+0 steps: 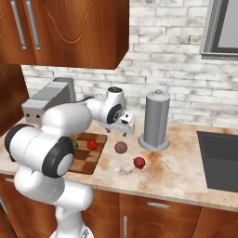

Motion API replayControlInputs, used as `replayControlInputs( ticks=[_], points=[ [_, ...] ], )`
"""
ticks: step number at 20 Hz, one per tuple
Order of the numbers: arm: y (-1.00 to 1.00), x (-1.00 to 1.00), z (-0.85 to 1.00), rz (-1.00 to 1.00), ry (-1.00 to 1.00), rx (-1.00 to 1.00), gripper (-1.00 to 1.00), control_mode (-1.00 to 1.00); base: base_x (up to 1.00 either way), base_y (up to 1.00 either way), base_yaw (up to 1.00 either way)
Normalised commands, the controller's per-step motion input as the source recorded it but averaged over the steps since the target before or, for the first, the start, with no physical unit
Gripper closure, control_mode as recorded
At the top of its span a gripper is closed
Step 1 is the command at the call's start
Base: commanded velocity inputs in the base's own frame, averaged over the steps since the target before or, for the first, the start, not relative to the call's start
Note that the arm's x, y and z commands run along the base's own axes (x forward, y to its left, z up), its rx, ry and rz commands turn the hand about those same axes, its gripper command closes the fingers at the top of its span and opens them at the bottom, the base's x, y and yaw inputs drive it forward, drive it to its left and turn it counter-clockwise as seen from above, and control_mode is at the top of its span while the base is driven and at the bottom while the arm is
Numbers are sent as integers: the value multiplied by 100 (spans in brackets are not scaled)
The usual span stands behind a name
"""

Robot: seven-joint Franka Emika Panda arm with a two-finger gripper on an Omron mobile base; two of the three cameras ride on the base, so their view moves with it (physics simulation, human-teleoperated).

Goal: Place the avocado, onion, tomato, and bell pepper on the cutting board.

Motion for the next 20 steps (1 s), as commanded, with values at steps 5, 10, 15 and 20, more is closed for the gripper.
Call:
replayControlInputs(
  ticks=[5, 10, 15, 20],
  points=[
    [-16, 3, -23, -6, 7, 0, -100, -100, 0, 0, 0],
    [0, 13, -24, 0, 6, 0, -100, -100, 0, 0, 0],
    [0, 9, -32, -1, 9, 0, -100, -100, 0, 0, 0],
    [0, 5, -29, -1, 5, 0, -100, -100, 0, 0, 0]
  ],
)
